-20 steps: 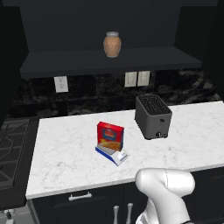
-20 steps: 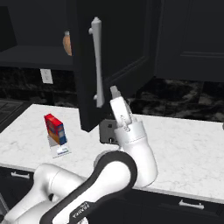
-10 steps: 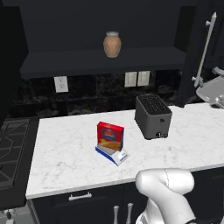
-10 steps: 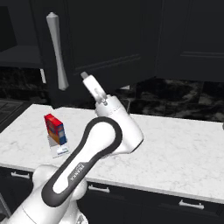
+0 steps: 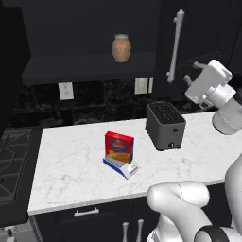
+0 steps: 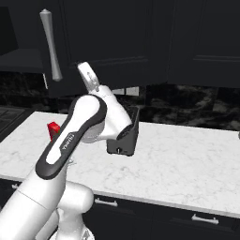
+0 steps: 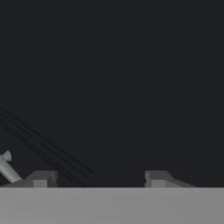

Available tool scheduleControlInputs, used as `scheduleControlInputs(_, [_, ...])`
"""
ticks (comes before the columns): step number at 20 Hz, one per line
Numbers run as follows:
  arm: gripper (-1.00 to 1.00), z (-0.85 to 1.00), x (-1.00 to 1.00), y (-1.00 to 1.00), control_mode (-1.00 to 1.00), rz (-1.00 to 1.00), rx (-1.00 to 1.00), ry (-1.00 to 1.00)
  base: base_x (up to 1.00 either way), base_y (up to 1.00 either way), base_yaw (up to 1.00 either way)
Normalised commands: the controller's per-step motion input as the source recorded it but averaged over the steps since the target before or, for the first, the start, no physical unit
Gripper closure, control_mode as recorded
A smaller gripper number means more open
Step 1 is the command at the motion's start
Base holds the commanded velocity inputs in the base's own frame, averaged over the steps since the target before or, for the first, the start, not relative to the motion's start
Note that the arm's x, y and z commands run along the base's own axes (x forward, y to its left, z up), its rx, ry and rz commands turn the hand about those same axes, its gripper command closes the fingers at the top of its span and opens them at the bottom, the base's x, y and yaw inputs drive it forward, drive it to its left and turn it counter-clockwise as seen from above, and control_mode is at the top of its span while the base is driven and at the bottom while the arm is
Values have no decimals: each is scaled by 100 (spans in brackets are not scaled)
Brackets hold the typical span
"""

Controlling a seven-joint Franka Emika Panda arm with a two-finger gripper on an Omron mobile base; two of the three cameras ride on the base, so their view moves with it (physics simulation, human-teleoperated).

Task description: Pick the boxed food and place it on the digital scale for weighing, and close the cabinet.

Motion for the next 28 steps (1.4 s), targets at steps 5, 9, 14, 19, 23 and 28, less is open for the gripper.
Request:
scheduleControlInputs(5, [-100, -8, 100, 16, -100, 0, 1, 17, 0, 0, 0])
scheduleControlInputs(9, [-100, -13, 100, 10, -100, 0, 0, 12, 0, 0, 0])
scheduleControlInputs(14, [-100, -22, 100, 6, -100, 0, 0, 3, 0, 0, 0])
scheduleControlInputs(19, [-100, -47, 100, 0, -100, 0, 0, -2, 0, 0, 0])
scheduleControlInputs(23, [-100, -53, 99, 0, -100, 0, 0, -10, 0, 0, 0])
scheduleControlInputs(28, [-100, -3, -34, 1, -100, 0, 0, -5, 0, 0, 0])
